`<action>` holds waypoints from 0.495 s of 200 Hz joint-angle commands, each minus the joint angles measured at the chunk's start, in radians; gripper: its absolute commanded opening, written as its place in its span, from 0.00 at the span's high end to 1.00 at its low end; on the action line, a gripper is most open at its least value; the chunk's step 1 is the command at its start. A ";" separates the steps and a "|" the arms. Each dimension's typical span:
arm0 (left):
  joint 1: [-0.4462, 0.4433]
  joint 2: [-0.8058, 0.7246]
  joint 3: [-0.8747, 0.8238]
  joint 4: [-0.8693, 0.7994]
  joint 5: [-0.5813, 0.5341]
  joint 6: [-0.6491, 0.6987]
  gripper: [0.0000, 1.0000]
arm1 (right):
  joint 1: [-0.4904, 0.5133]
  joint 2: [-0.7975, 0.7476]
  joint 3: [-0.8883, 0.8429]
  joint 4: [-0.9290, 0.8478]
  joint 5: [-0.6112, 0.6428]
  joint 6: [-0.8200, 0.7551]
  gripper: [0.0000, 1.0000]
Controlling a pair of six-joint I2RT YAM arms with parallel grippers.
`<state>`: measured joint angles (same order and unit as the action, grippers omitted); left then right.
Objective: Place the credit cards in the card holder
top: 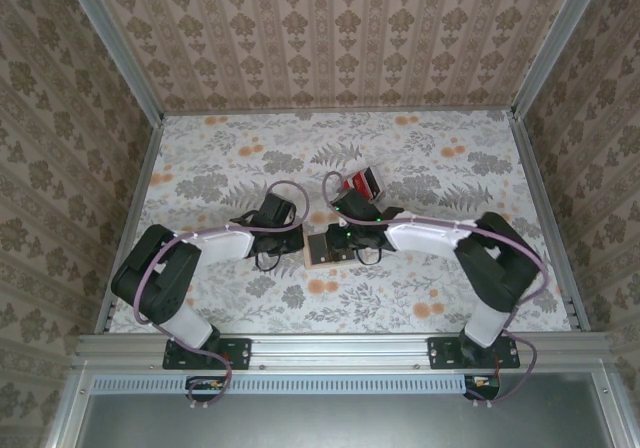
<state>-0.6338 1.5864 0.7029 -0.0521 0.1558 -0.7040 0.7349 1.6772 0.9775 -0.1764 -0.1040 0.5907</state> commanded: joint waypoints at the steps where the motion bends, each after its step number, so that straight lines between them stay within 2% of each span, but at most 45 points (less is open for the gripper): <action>1: -0.021 0.019 -0.011 -0.054 0.005 0.010 1.00 | -0.035 -0.131 -0.054 -0.123 0.117 -0.046 0.75; 19: -0.021 0.016 -0.011 -0.052 0.000 0.012 1.00 | -0.075 -0.195 -0.110 -0.169 0.168 -0.060 0.70; 46: -0.021 0.036 0.004 -0.051 0.010 0.016 1.00 | -0.160 -0.252 -0.209 -0.130 0.126 -0.047 0.65; 99: -0.026 0.042 0.027 -0.057 0.024 0.014 1.00 | -0.205 -0.179 -0.194 -0.075 0.077 -0.058 0.63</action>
<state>-0.6395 1.5906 0.7147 -0.0643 0.1513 -0.7036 0.5400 1.4578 0.7578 -0.2729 -0.0044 0.5507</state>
